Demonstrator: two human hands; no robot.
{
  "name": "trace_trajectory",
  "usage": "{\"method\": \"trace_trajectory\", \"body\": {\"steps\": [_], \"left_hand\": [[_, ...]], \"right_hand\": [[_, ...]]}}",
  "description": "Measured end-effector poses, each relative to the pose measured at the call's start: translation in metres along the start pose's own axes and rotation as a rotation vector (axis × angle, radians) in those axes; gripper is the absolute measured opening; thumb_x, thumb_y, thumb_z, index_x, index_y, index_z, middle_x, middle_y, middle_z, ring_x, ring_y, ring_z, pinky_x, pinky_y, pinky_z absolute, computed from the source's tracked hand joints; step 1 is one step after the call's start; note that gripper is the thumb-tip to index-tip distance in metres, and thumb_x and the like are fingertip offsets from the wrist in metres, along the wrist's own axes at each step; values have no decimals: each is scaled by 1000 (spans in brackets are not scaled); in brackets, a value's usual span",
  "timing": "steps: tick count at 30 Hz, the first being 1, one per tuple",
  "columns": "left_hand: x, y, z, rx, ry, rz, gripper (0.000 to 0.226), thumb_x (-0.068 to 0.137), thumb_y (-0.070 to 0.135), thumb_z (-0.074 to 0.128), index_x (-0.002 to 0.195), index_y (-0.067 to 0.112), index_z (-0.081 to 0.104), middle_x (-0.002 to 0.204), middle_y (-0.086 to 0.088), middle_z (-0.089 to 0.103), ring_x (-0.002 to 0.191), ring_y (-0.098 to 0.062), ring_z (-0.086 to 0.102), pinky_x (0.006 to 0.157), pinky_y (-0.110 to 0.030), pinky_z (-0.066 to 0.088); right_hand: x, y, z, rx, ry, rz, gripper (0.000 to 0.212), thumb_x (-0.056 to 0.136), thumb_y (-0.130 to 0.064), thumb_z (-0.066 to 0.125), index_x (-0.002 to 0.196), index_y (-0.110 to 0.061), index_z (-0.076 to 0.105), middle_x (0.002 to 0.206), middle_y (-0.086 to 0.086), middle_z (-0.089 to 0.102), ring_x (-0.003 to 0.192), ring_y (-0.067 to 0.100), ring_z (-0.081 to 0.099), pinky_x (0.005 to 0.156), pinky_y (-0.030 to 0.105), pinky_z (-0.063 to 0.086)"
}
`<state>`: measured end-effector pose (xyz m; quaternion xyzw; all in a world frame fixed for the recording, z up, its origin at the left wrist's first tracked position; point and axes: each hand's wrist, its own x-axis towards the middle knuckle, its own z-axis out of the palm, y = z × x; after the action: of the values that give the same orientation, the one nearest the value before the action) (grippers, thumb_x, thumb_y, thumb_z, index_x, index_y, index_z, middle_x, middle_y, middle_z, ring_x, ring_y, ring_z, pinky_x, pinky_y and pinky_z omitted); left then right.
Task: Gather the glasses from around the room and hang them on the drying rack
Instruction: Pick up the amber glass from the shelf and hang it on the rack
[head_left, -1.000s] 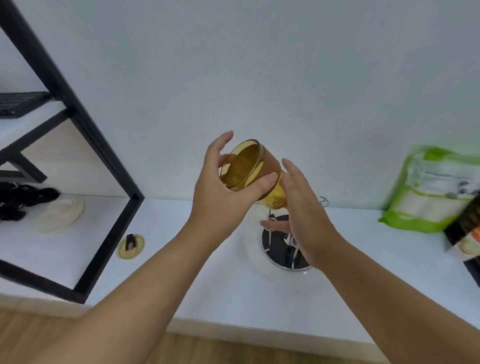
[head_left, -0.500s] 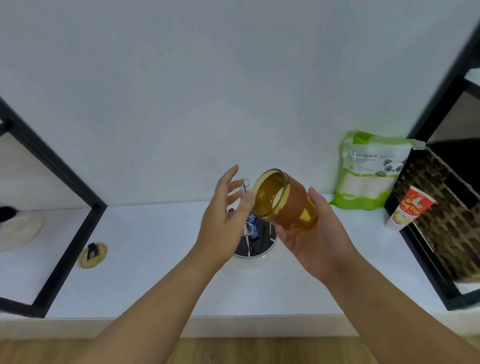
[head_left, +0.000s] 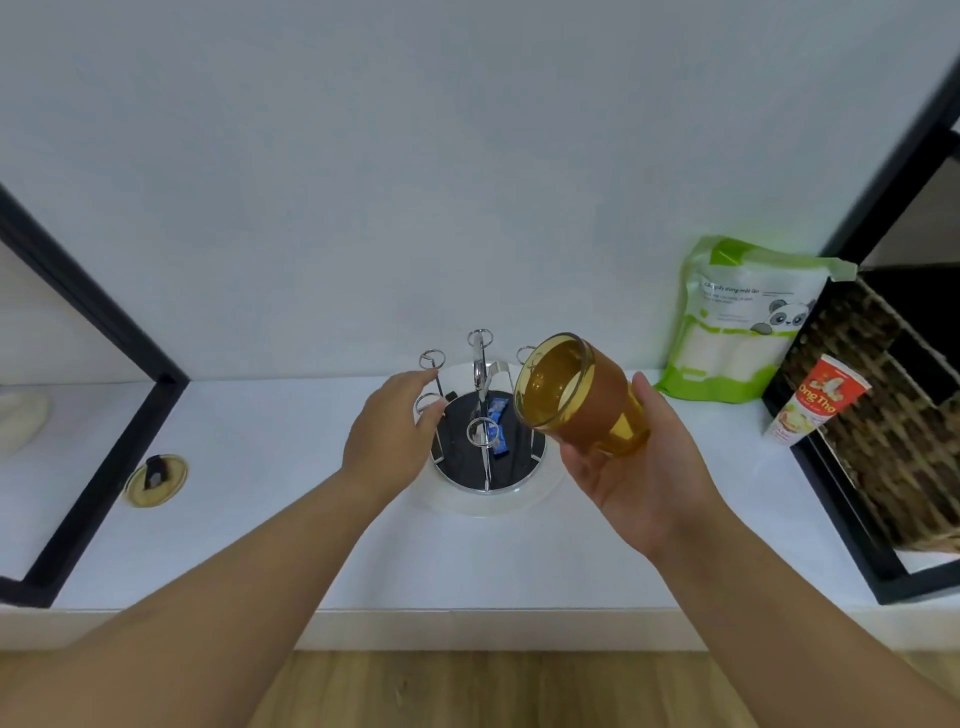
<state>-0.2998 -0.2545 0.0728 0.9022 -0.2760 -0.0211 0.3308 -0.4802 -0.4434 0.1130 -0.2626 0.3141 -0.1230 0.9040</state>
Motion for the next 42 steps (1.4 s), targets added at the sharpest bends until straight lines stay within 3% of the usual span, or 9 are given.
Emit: {"method": "trace_trajectory", "body": {"steps": [7, 12, 14, 17, 19, 21, 23, 31, 42], "left_hand": [[8, -12, 10, 71, -47, -51, 36, 103, 32, 56, 136, 18, 63, 135, -2, 64, 124, -24, 57, 92, -27, 36], [11, -16, 16, 40, -19, -45, 29, 101, 28, 60, 128, 20, 69, 119, -3, 69, 110, -24, 63, 88, -32, 44], [11, -18, 17, 17, -11, -44, 29, 101, 27, 61, 126, 19, 70, 118, -4, 70, 108, -24, 64, 91, -37, 48], [11, -19, 18, -8, -4, -22, 27, 99, 25, 64, 124, 18, 72, 115, -5, 71, 106, -24, 65, 92, -37, 49], [11, -20, 17, -11, -9, -11, 27, 99, 26, 64, 123, 17, 72, 113, -4, 71, 105, -22, 65, 90, -33, 47], [11, -22, 15, -3, -22, -11, 28, 100, 28, 64, 125, 17, 72, 112, -2, 71, 107, -21, 64, 90, -29, 44], [10, -22, 13, -3, -37, -21, 32, 100, 30, 63, 129, 17, 69, 115, 0, 71, 110, -19, 62, 93, -25, 42], [11, -24, 12, 4, -50, -16, 37, 100, 35, 63, 133, 19, 67, 127, 0, 69, 116, -18, 62, 99, -28, 43], [10, -25, 15, -57, -35, -22, 36, 100, 32, 63, 132, 17, 68, 128, -1, 69, 116, -20, 62, 101, -36, 47]], "right_hand": [[10, 4, -5, -98, 74, -120, 30, 96, -43, 72, 119, -25, 70, 101, 7, 78, 84, 28, 79, 69, 43, 63], [16, 3, -4, -360, 124, -320, 55, 94, -35, 78, 145, -39, 58, 130, -2, 64, 107, 17, 73, 73, 46, 65], [17, 7, 0, -520, 122, -431, 64, 90, -32, 82, 148, -44, 55, 129, -12, 59, 102, 4, 72, 71, 41, 66], [22, 12, 7, -813, 101, -542, 72, 86, -35, 85, 149, -49, 52, 127, -13, 57, 113, 10, 66, 85, 40, 64], [26, 16, 12, -1060, 70, -622, 75, 86, -41, 83, 151, -52, 47, 124, -12, 54, 115, -1, 58, 99, 28, 54], [29, 21, 18, -1240, 29, -676, 78, 86, -47, 81, 153, -52, 42, 118, -17, 49, 108, -15, 50, 90, 4, 40], [33, 26, 23, -1354, 8, -701, 80, 86, -50, 79, 156, -52, 40, 115, -16, 48, 103, -9, 50, 81, -2, 37], [48, 45, 41, -1667, -65, -753, 86, 86, -48, 79, 159, -51, 33, 119, -11, 42, 105, 9, 54, 76, 11, 39], [68, 72, 41, -1840, -54, -663, 126, 82, -33, 84, 160, -56, -12, 113, 4, 52, 94, 24, 57, 78, 42, 58]]}}
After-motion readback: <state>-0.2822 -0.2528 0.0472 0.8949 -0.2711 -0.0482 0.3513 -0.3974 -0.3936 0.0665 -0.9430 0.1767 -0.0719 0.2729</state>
